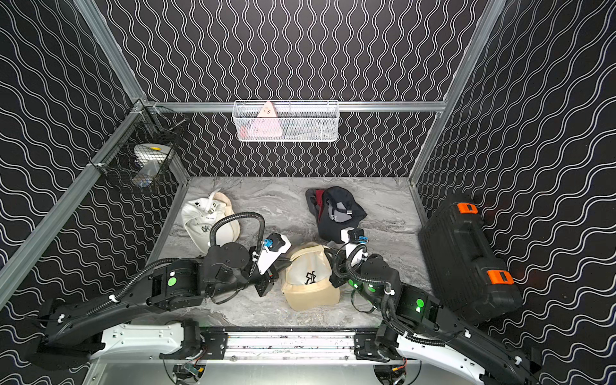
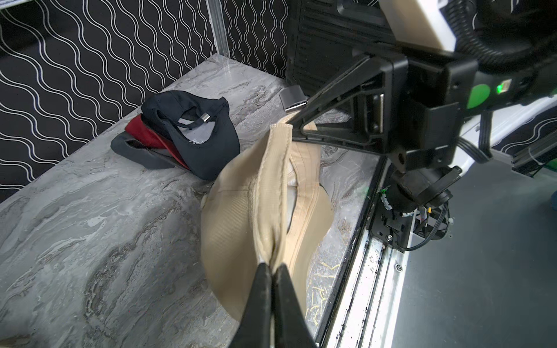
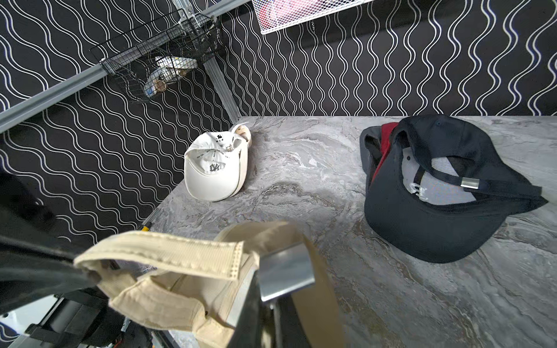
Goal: Open the adjustable buckle of the baseball cap
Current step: Pull the adjustable strap on the baseball cap.
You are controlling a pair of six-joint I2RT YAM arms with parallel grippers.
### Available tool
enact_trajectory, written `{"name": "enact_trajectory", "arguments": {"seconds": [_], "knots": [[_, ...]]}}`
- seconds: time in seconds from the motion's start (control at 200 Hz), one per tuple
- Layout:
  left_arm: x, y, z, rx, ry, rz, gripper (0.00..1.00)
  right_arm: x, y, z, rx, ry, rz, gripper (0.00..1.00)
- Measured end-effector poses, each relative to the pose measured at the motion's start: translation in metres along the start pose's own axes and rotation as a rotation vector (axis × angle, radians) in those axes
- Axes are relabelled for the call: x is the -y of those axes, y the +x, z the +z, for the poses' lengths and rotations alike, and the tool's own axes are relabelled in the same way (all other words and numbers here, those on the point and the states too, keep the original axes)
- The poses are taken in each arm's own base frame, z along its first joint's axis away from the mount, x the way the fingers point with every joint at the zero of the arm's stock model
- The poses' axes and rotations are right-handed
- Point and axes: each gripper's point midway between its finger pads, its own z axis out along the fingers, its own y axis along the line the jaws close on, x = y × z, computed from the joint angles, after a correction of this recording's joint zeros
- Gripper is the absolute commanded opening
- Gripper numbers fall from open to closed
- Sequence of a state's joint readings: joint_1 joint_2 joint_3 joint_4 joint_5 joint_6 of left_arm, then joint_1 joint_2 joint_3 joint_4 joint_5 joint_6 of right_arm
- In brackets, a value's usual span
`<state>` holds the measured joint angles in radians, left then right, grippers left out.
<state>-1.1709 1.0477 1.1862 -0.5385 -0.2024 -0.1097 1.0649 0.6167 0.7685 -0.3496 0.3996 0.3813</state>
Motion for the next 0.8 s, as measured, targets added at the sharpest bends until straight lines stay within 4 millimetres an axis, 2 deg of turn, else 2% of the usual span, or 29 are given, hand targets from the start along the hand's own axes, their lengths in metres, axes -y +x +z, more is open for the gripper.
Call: {"name": "enact_trajectory", "arguments": {"seconds": [0.295,0.495,0.59,0.725,0.801], "knots": [[-0.003,-0.013,-0.003,0.035,-0.017,0.001,0.0,0.005,0.019,0.011,-0.062,0.037,-0.026,0.11],[-0.01,-0.021,0.004,0.046,-0.047,0.011,0.0,0.01,0.031,0.013,-0.091,0.05,-0.037,0.26],[-0.019,-0.022,0.01,0.05,-0.05,-0.011,0.0,0.009,0.032,0.013,-0.096,0.045,-0.037,0.29],[-0.047,-0.023,0.012,0.07,-0.081,-0.094,0.0,0.011,0.033,0.01,-0.099,0.046,-0.039,0.31],[-0.057,-0.025,0.014,0.079,-0.084,-0.127,0.0,0.012,0.031,0.007,-0.086,0.041,-0.033,0.31]]}}
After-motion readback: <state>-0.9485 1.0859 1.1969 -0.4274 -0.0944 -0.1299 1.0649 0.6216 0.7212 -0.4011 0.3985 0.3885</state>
